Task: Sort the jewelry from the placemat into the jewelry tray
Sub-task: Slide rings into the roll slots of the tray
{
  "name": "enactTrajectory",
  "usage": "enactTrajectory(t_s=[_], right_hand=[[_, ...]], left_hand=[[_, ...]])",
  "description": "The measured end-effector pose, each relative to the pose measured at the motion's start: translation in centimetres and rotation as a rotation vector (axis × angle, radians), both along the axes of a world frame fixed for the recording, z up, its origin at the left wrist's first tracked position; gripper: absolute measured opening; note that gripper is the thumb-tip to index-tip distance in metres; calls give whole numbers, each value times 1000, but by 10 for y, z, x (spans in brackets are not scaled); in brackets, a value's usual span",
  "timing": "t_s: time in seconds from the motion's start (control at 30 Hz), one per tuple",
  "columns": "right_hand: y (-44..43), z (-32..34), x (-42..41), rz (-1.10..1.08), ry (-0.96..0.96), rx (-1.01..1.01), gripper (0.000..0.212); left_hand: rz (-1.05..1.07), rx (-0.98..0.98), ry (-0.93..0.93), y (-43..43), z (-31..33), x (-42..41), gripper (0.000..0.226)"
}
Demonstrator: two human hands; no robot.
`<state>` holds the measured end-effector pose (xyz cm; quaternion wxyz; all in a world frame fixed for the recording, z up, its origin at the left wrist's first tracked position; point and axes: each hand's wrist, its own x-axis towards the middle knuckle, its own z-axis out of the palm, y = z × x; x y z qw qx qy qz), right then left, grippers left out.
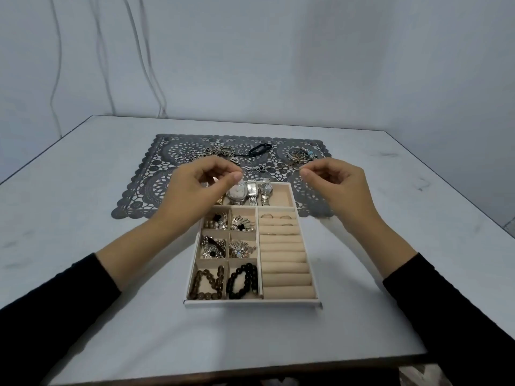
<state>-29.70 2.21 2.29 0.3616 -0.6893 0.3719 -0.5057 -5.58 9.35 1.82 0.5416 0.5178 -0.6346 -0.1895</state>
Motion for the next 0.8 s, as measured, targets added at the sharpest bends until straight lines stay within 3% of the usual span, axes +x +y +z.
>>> enactTrajectory(t_s=[0.33,0.8], right_hand=[[34,-6,-10,105,42,-49,6],[39,-16,-18,245,395,-279,10]], left_hand=[[-39,-11,44,18,-3,-17,11],[-19,-37,22,20,-8,-23,11]])
